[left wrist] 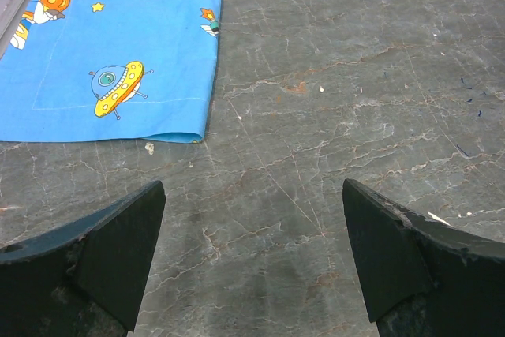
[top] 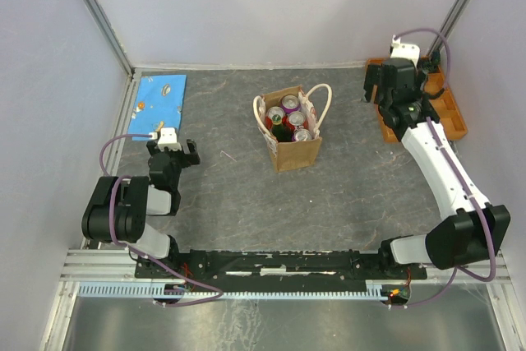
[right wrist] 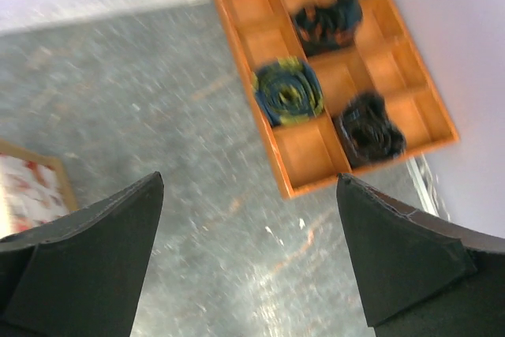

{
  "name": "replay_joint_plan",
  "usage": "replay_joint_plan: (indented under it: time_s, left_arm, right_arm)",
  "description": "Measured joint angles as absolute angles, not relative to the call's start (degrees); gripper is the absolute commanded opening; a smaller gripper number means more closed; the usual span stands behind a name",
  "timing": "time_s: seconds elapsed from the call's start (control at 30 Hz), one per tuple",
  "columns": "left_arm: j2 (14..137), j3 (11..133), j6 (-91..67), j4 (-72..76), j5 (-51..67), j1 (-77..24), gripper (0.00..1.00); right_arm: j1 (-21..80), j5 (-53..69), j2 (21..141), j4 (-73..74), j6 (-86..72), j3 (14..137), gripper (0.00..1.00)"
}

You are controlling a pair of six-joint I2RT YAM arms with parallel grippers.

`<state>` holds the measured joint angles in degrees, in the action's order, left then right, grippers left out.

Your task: Take the beverage out of the canvas bag

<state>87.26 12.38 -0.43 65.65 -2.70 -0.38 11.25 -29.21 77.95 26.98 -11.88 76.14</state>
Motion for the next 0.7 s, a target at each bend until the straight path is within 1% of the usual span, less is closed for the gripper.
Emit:
replay_joint_plan:
  time_s: [0.17,0.3,0.4,0.53,0.7]
  left_arm:
    - [87.26,12.38,-0.4,65.65,-2.7,-0.38,0.99]
    - [87.26,12.38,-0.43,65.65,-2.7,-0.38,0.99]
    - [87.26,12.38,-0.4,65.65,-2.7,-0.38,0.99]
    - [87.26,12.38,-0.4,65.65,-2.7,-0.38,0.99]
    - [87.26,12.38,-0.4,65.65,-2.7,-0.38,0.99]
  right_arm:
    - [16.4,-27.55,78.54,28.4,-8.75,88.36,0.87]
    - [20.82,-23.92,79.48,28.45,-8.21,93.06,0.81]
    - [25.19,-21.61,81.93,29.32,-7.29,95.24,0.8]
    - [32.14,-20.95,88.38,32.51,-5.17,97.62,0.79]
    - [38.15,-20.27,95.31,38.3,-4.8,97.71,0.78]
